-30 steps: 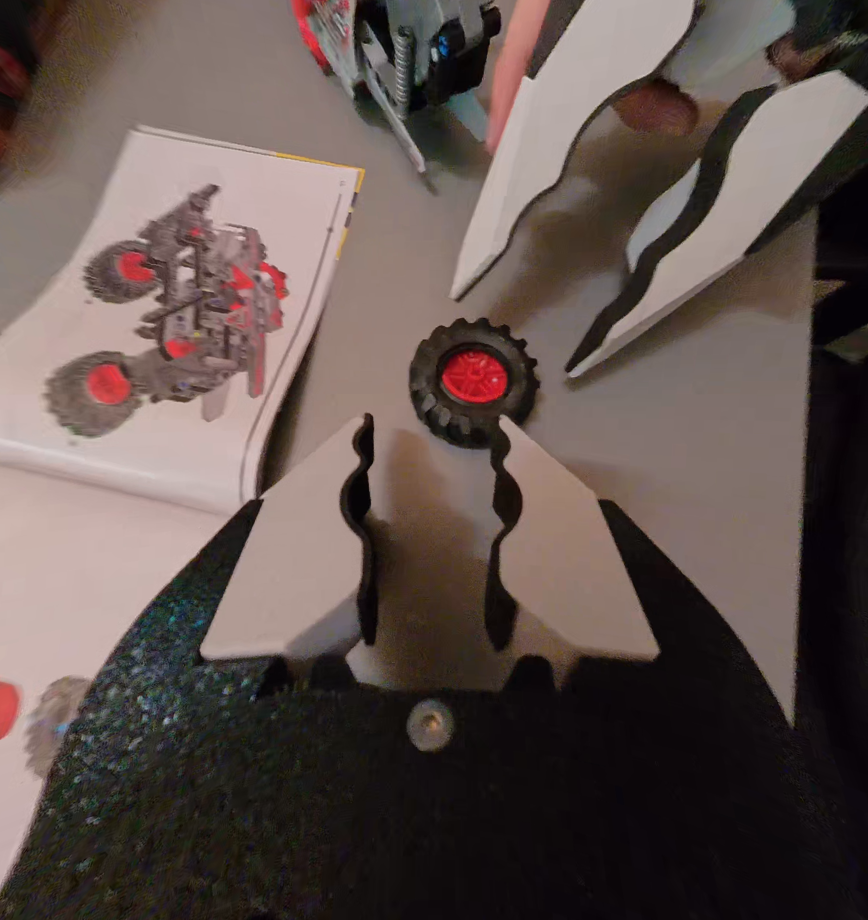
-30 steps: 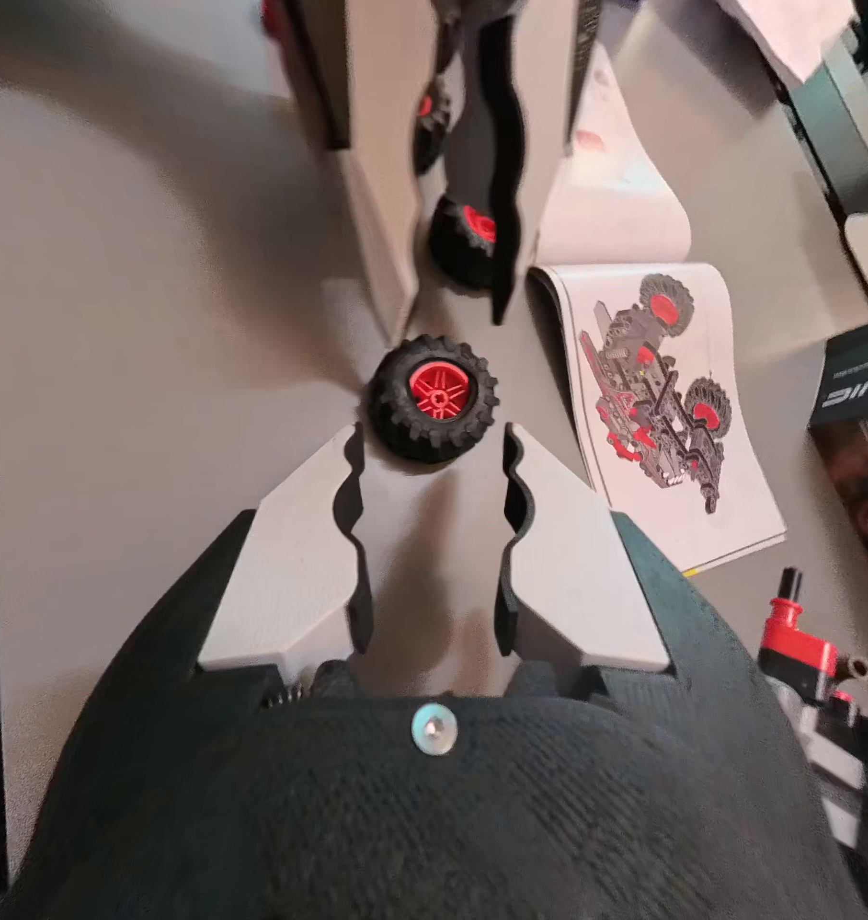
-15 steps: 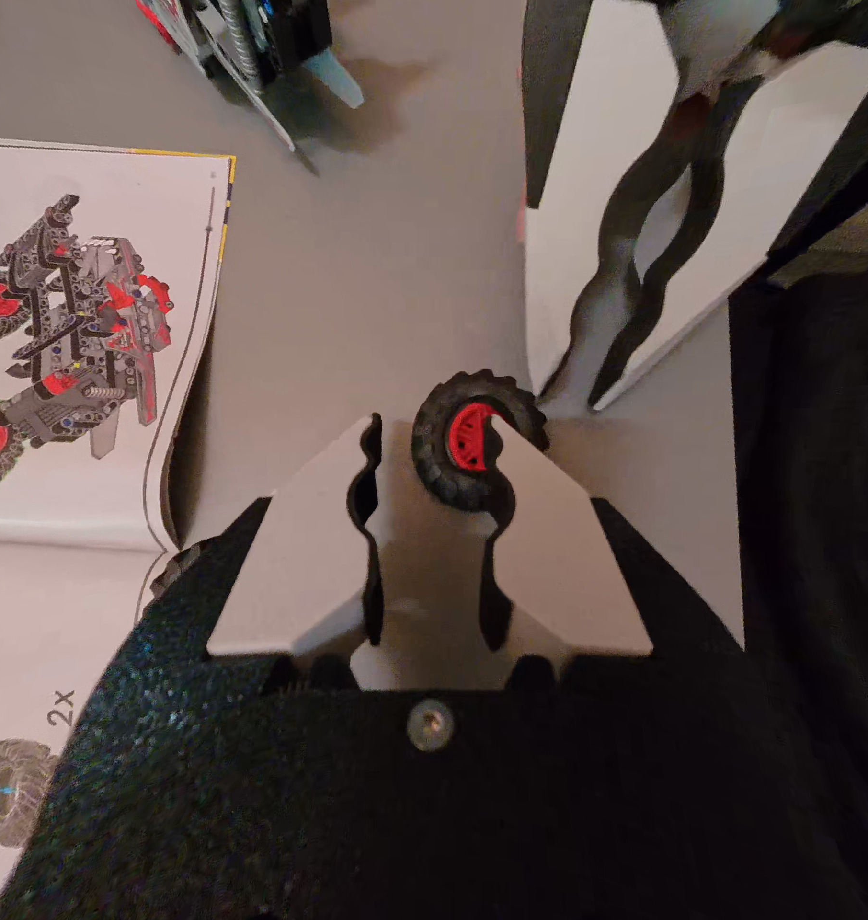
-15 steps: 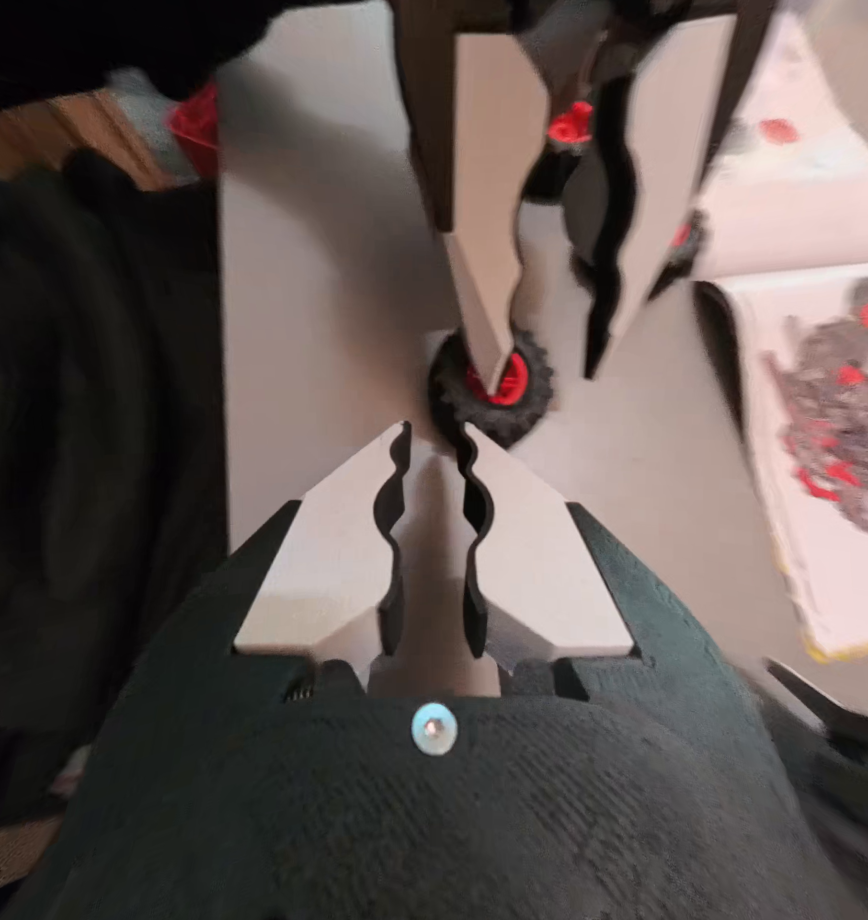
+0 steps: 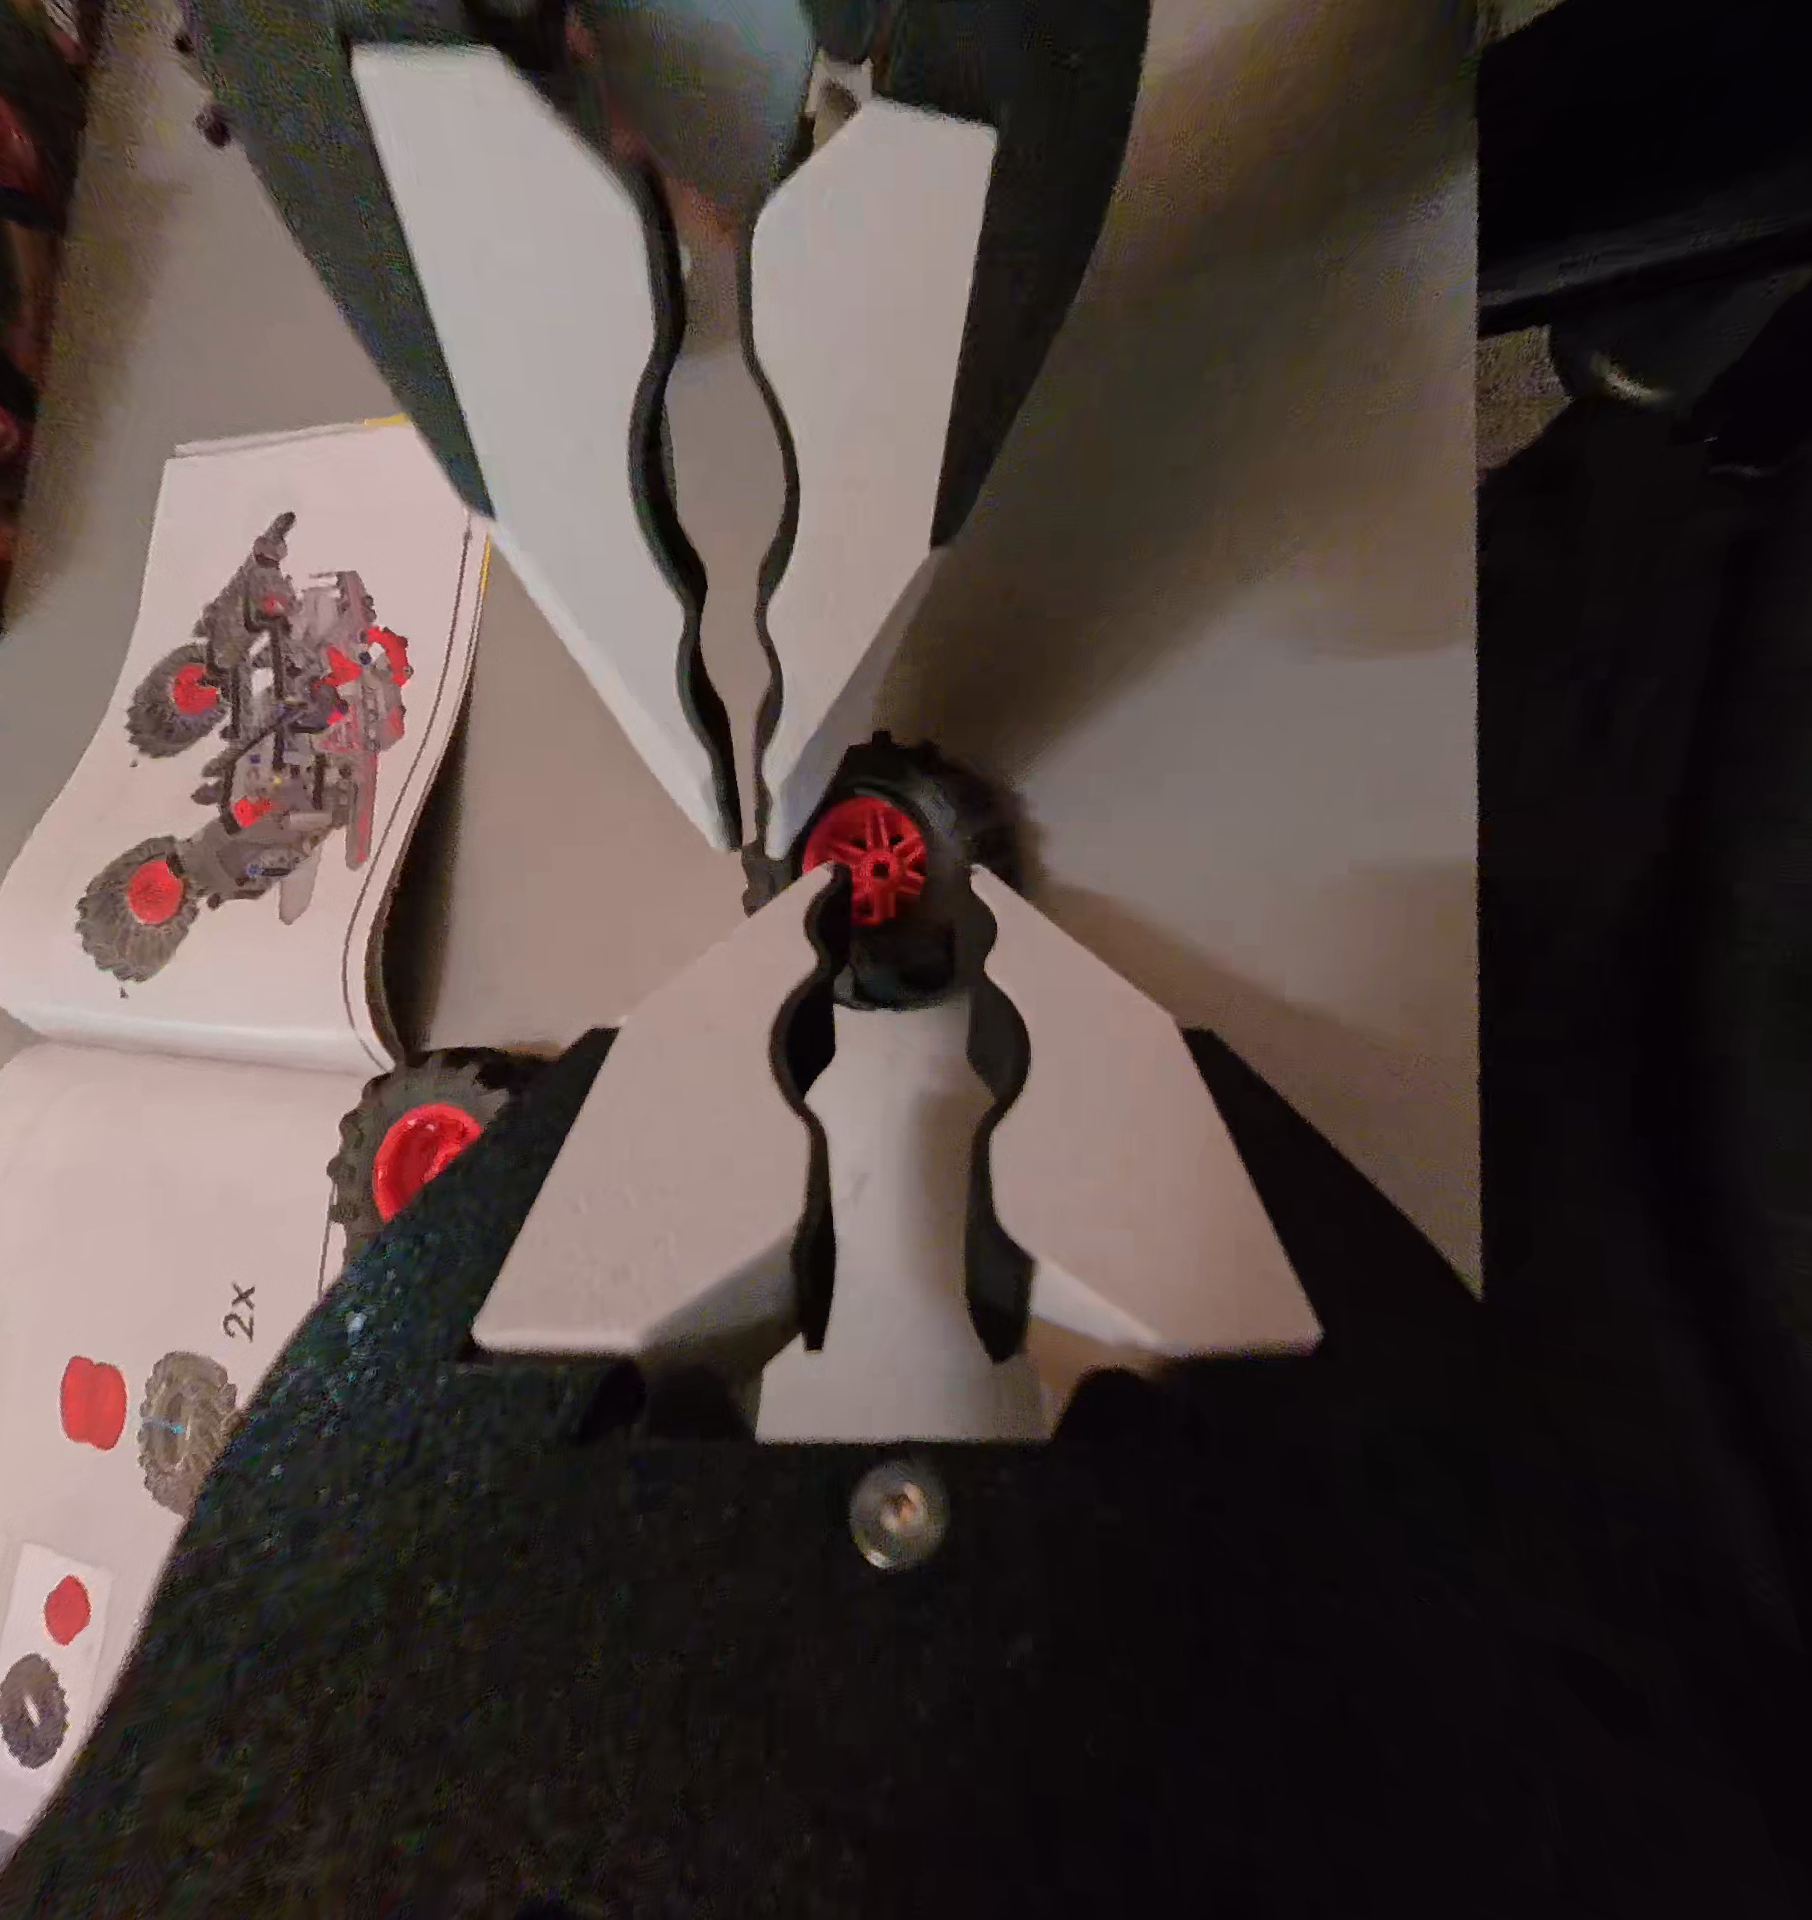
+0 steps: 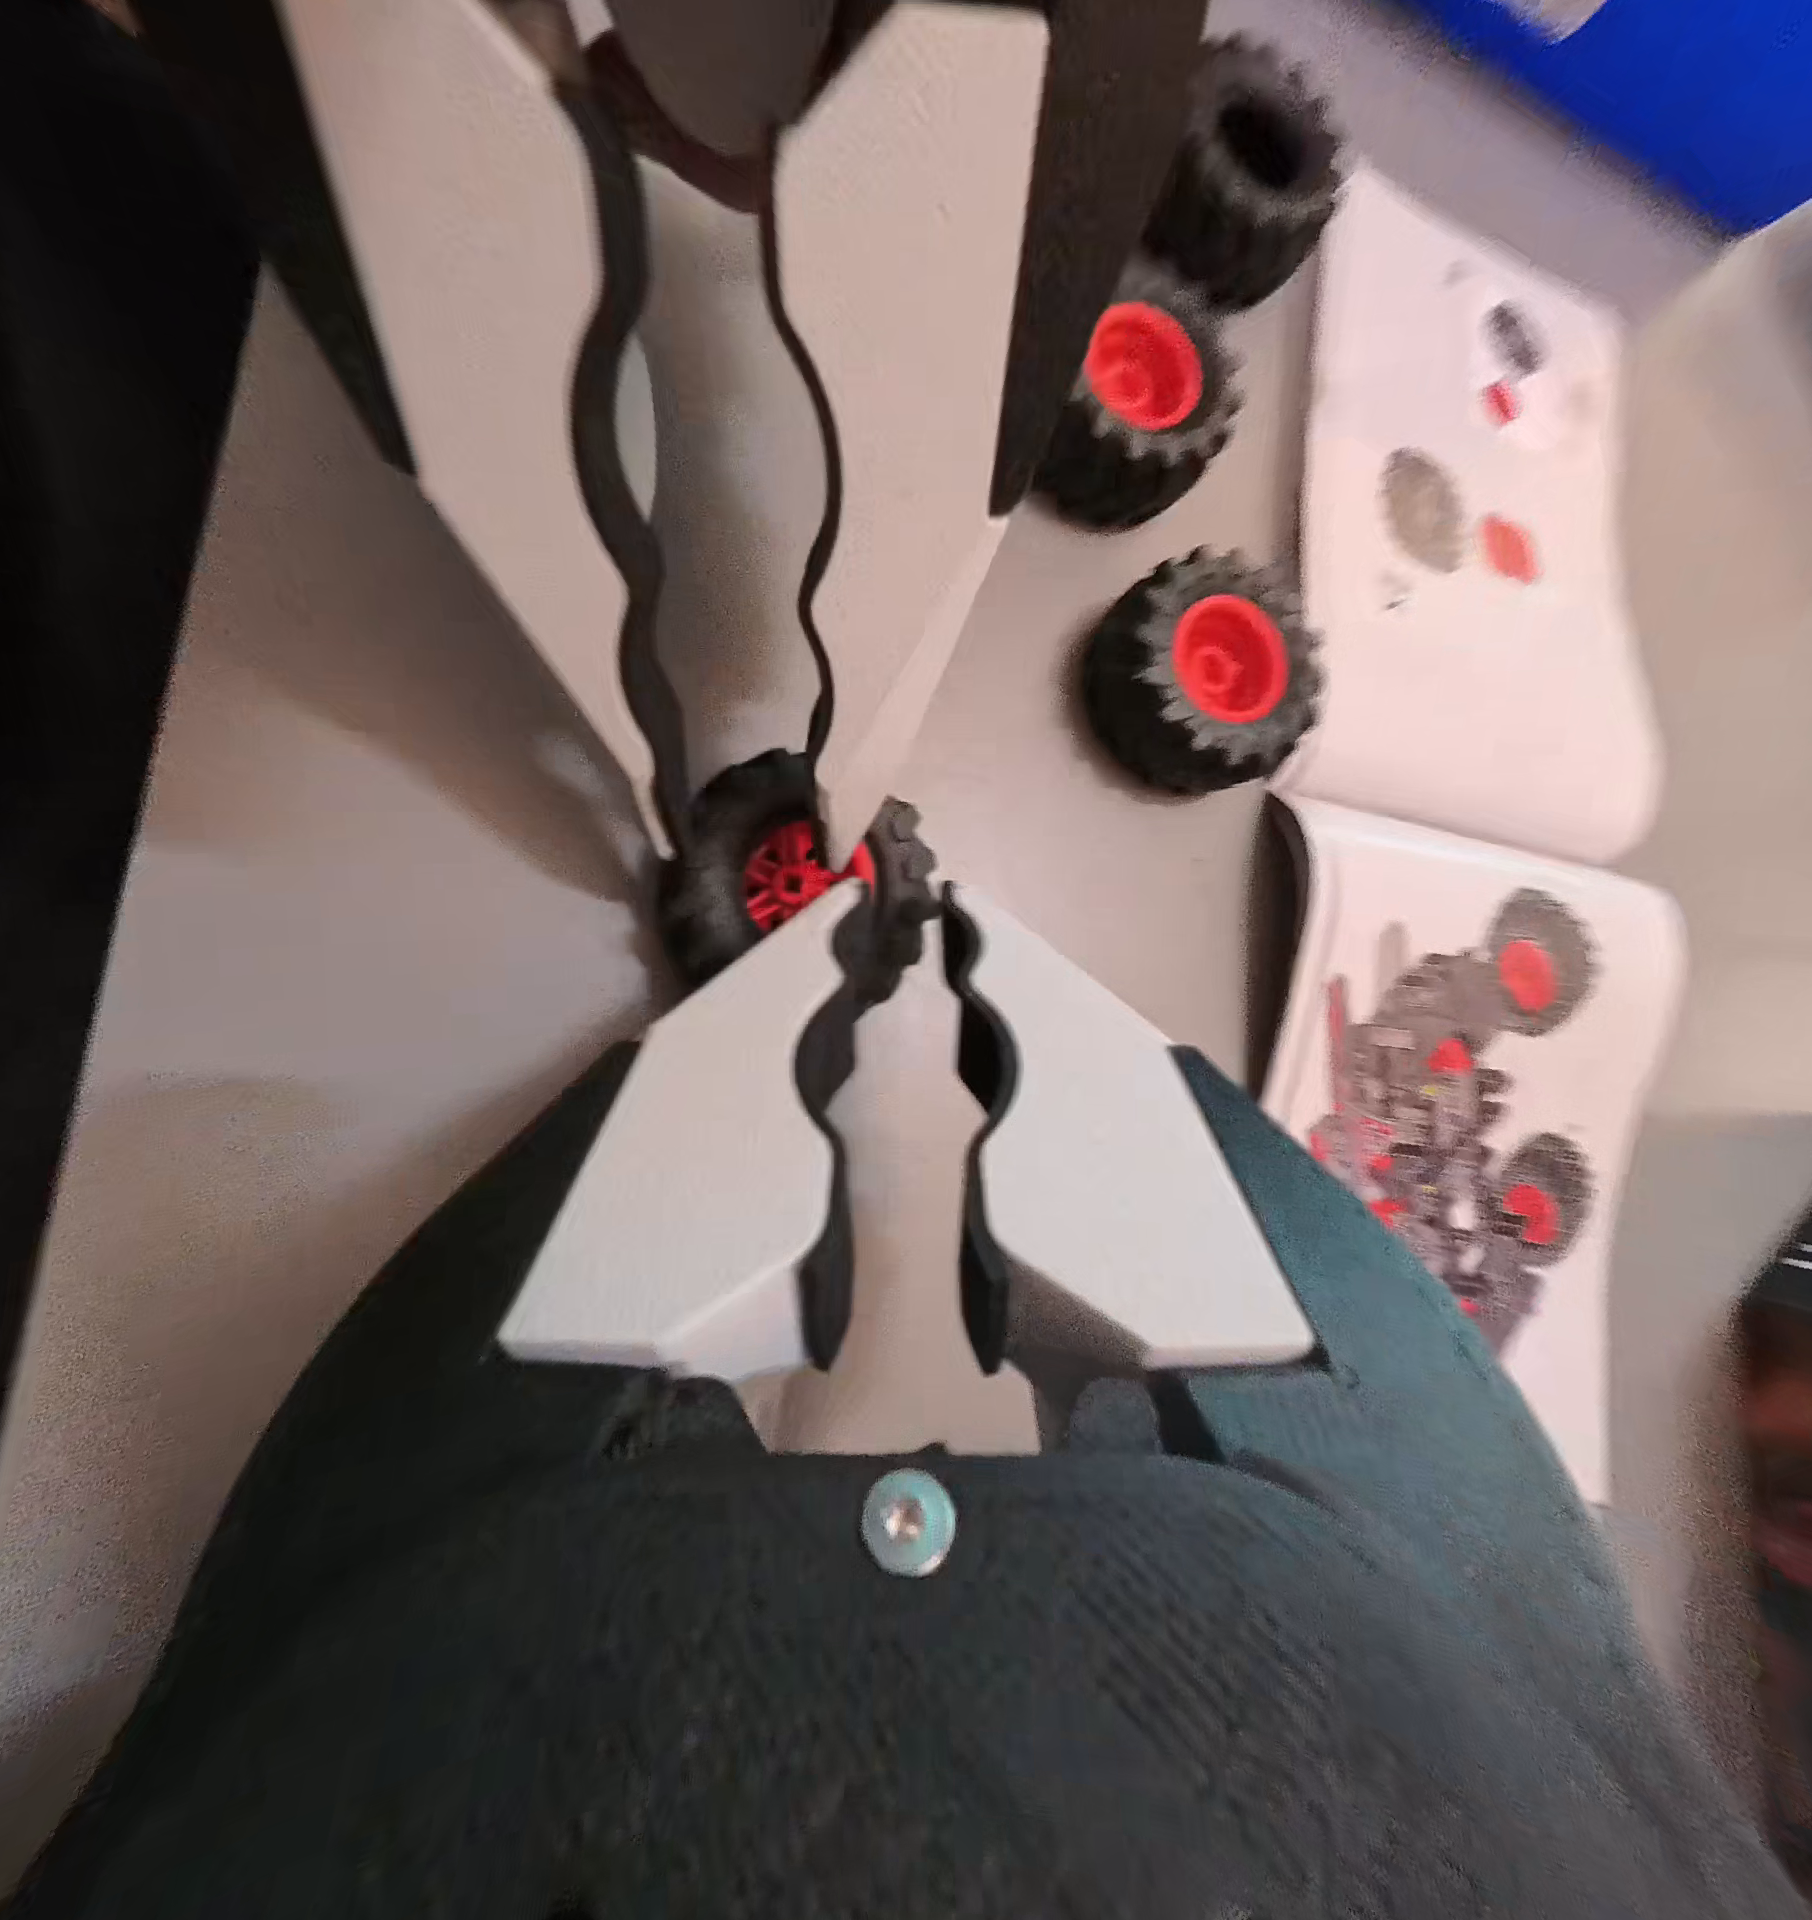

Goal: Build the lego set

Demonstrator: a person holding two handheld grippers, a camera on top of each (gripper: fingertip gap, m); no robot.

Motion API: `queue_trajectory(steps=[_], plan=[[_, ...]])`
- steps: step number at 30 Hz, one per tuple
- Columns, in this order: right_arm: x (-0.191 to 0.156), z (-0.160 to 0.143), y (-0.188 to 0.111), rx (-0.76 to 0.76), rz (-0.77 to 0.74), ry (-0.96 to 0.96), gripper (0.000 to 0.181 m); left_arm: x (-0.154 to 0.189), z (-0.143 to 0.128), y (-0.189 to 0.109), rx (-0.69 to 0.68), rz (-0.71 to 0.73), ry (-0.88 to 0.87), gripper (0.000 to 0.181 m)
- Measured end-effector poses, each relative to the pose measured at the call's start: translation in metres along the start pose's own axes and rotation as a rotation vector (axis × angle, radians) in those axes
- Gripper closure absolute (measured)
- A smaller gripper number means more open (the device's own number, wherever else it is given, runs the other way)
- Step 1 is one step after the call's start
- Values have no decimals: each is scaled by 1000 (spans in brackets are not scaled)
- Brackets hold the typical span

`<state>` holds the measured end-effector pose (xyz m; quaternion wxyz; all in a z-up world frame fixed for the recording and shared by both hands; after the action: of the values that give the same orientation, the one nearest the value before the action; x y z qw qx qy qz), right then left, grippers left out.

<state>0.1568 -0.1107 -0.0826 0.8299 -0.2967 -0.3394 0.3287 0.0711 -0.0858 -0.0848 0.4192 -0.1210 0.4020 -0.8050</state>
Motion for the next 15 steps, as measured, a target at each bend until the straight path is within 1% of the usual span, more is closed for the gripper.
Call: queue_trajectory(steps=[1,2,3,4,6,8,10,13,15], plan=[[1,0,4,-33,32,21,164,3,0,1,11,16,19,160],[2,2,5,-51,57,40,159,5,0,2,12,35,36,160],[3,2,5,-72,75,57,159,7,-1,2,16,51,54,161],[6,2,6,-94,77,81,156,10,-1,2,20,53,76,167],[7,3,7,-124,124,125,161,15,-2,4,18,54,134,181],[8,3,9,-137,166,184,162,18,-1,5,10,80,157,181],[10,2,10,-152,200,243,162,19,3,7,9,105,141,181],[11,1,10,-156,210,280,164,18,5,8,-47,141,163,181],[11,0,9,-160,201,302,164,16,6,7,-64,141,115,180]])
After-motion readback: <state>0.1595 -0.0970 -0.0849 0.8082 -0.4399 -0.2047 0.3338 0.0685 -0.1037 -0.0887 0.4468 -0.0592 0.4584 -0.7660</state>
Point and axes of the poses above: each gripper's, where its closed fingertips meet, y out along the fingers, z out of its top, x = y × z across the jaws, the point moved 7 cm from there along -y, back along the fingers, and after that the axes turned 7 degrees about -z, right-handed, at the moved point
